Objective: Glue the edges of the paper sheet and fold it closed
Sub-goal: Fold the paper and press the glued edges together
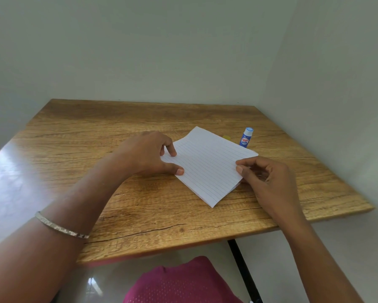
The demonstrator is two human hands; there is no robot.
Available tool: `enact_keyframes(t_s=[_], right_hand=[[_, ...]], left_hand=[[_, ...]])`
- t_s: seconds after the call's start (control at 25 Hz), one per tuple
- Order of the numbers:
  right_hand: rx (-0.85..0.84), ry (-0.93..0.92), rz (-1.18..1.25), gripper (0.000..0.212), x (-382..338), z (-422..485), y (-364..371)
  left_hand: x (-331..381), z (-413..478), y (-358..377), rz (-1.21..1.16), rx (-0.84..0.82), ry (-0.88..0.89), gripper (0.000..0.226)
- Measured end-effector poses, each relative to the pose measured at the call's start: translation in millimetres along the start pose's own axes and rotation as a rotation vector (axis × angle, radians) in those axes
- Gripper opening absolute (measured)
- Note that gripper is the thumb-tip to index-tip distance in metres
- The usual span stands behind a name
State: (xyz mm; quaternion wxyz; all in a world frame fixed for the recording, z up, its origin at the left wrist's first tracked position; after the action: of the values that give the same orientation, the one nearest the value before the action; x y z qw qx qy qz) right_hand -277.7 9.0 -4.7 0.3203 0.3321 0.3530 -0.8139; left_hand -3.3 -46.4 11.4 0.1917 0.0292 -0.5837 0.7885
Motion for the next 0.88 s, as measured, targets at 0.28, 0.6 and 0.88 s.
enact_keyframes(t_s=[0.28,0.6,0.88], right_hand=[[0.061,-0.457,-0.111,0.013,-51.0,-39.3,4.2],[-0.543,-0.534,-0.283,0.034,-65.8,-39.4,72.1],[-0.555,-0.592,-0.324,0.044,-63.5,-44.6,66.6]], left_hand=[[-0.9,-1.0,1.7,0.034,-0.034,0.009,0.057],[-6.3,1.0,4.9,-0.109,-0.053,0.025,0.047],[-5.5,1.2,4.3,-0.144,-0.070,-0.010,0.042]])
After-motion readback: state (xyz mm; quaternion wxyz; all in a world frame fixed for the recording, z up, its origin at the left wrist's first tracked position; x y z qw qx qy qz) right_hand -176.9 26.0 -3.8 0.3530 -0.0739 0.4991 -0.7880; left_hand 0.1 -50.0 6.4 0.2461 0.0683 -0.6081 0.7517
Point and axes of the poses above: each hand's wrist, its own z-axis towards the middle knuckle, its own y-axis out of the palm, x = y × z, the point moved 5 cm from there along z, towards the middle knuckle, and after that the axes turned 15 degrees about x, right-handed, at the moved point
